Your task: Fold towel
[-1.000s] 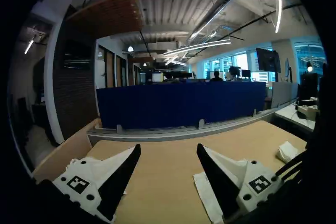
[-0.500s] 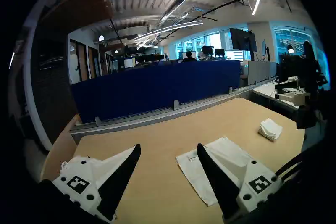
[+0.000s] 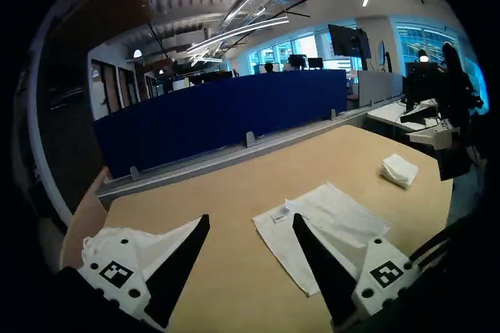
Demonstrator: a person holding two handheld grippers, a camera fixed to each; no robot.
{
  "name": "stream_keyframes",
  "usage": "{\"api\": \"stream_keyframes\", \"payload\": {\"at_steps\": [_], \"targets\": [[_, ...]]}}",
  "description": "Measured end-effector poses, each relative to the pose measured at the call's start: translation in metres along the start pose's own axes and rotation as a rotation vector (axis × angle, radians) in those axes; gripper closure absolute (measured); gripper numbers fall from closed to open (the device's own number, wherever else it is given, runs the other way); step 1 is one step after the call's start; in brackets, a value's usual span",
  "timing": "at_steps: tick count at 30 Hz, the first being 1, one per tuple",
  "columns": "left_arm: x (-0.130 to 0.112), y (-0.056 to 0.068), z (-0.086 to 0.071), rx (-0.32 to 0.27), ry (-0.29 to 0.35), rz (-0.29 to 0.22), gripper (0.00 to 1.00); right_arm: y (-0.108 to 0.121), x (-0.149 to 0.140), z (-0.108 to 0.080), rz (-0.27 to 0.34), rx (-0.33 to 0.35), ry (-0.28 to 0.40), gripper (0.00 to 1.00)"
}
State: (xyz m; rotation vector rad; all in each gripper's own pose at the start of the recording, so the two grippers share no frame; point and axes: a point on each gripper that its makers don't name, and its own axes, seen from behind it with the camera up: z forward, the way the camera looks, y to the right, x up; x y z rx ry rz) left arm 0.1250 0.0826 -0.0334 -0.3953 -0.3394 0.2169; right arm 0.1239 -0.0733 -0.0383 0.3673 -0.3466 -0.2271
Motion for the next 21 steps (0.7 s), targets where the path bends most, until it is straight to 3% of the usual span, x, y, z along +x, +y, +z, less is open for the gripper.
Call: {"api": "stream_keyframes", "payload": {"at_steps": [21], "targets": [[-0.132, 0.064, 0.036, -0.13, -0.218, 0.053, 0.01, -0.038, -0.141, 0.026, -0.01, 0.088, -0.214, 0.0]]}}
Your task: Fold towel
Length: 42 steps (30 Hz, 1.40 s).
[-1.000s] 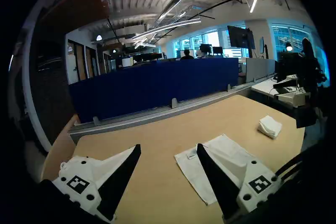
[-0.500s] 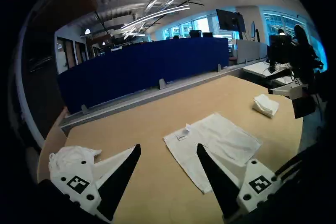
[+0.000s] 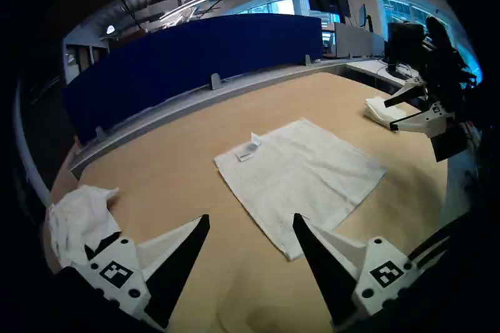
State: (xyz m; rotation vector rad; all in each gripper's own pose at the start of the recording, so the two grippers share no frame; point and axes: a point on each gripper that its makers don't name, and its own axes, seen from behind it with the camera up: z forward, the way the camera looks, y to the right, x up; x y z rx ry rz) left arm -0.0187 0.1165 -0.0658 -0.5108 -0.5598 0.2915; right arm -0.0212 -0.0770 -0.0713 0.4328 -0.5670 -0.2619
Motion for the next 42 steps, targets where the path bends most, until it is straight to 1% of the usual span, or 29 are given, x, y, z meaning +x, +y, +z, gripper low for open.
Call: {"api": "stream_keyframes", "payload": {"at_steps": [6, 11, 15, 21, 26, 30, 35, 42], "targets": [[-0.026, 0.011, 0.01, -0.027, -0.056, 0.004, 0.01, -0.007, -0.026, 0.008, 0.005, 0.019, -0.044, 0.0], [-0.037, 0.017, 0.016, -0.045, -0.082, 0.005, 0.01, -0.01, -0.036, 0.011, -0.002, 0.03, -0.063, 0.0], [-0.045, 0.024, 0.02, -0.07, -0.106, -0.005, 0.01, -0.014, -0.045, 0.015, -0.007, 0.044, -0.084, 0.0], [-0.061, 0.032, 0.029, -0.1, -0.155, -0.025, 0.01, -0.021, -0.068, 0.022, -0.002, 0.071, -0.141, 0.0], [-0.076, 0.039, 0.037, -0.132, -0.2, -0.031, 0.01, -0.023, -0.084, 0.025, 0.004, 0.087, -0.178, 0.0], [-0.081, 0.042, 0.041, -0.144, -0.22, -0.03, 0.01, -0.023, -0.091, 0.027, 0.01, 0.092, -0.195, 0.0], [-0.086, 0.049, 0.044, -0.168, -0.241, -0.034, 0.01, -0.023, -0.097, 0.028, 0.012, 0.09, -0.207, 0.0], [-0.087, 0.058, 0.046, -0.189, -0.253, -0.04, 0.01, -0.026, -0.104, 0.03, 0.035, 0.105, -0.225, 0.06]]}}
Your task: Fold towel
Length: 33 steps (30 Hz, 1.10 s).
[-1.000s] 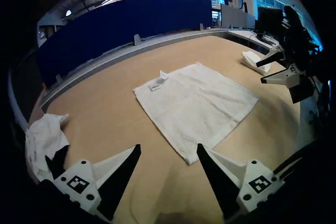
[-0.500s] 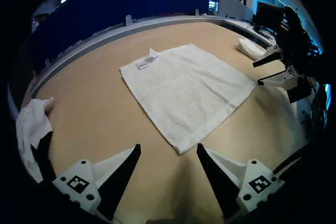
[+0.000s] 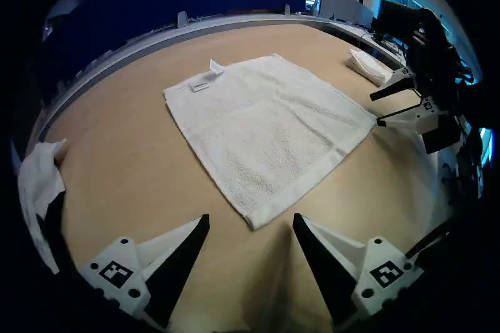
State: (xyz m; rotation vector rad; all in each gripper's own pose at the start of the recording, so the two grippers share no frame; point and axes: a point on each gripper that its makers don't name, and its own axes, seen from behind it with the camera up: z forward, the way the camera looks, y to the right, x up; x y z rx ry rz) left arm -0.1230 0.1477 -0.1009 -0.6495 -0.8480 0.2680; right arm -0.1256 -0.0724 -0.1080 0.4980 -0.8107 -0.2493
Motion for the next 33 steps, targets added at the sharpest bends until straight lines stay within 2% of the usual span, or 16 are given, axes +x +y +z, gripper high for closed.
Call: {"api": "stream_keyframes", "payload": {"at_steps": [9, 15, 25, 29, 33], "targets": [[-0.003, 0.003, 0.003, -0.001, -0.019, 0.02, 0.02, -0.003, -0.005, 0.003, 0.007, 0.013, -0.01, 0.12], [-0.004, -0.001, 0.003, 0.016, -0.032, 0.03, 0.12, -0.006, -0.007, 0.006, 0.001, 0.026, -0.013, 0.23], [-0.003, 0.002, 0.003, 0.03, -0.038, 0.013, 0.37, -0.013, -0.012, 0.008, -0.008, 0.052, -0.026, 0.44], [-0.004, 0.007, 0.003, 0.028, -0.039, 0.017, 0.47, -0.014, -0.013, 0.008, -0.009, 0.054, -0.024, 0.45], [-0.004, 0.009, 0.004, 0.034, -0.038, 0.014, 0.48, -0.015, -0.013, 0.008, -0.009, 0.058, -0.023, 0.57]]}}
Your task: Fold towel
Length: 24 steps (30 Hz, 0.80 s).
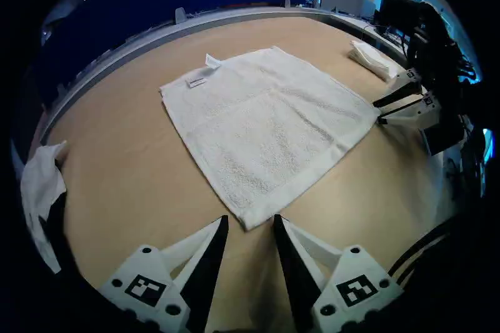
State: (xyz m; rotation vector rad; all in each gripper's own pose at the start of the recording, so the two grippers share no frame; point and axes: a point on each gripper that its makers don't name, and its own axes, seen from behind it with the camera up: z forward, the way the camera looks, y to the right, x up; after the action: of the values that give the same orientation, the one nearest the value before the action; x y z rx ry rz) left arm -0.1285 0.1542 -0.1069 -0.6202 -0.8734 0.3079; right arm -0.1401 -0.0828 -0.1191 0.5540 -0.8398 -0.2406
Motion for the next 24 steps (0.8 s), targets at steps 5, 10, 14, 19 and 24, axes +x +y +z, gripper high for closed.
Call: {"api": "stream_keyframes", "payload": {"at_steps": [5, 10, 14, 19, 24], "targets": [[0.0002, -0.0009, 0.0006, 0.001, -0.006, -0.005, 0.65, -0.0007, 0.0011, 0.0005, 0.002, -0.003, -0.001, 0.71], [0.0001, -0.0027, 0.0014, 0.013, -0.005, -0.006, 0.84, -0.0008, 0.0033, 0.0006, 0.016, -0.007, 0.005, 0.82], [0.0006, -0.0028, 0.0014, 0.024, 0.0, -0.014, 0.91, -0.0009, 0.0061, -0.001, 0.028, -0.003, 0.009, 0.87], [0.0015, 0.0002, 0.0016, 0.014, 0.007, -0.03, 0.92, 0.0, 0.0058, -0.0022, 0.027, -0.006, 0.008, 0.88], [0.0043, 0.0027, -0.0022, 0.004, 0.014, -0.045, 0.92, 0.0016, 0.0066, -0.0045, 0.022, -0.012, 0.01, 0.88]]}}
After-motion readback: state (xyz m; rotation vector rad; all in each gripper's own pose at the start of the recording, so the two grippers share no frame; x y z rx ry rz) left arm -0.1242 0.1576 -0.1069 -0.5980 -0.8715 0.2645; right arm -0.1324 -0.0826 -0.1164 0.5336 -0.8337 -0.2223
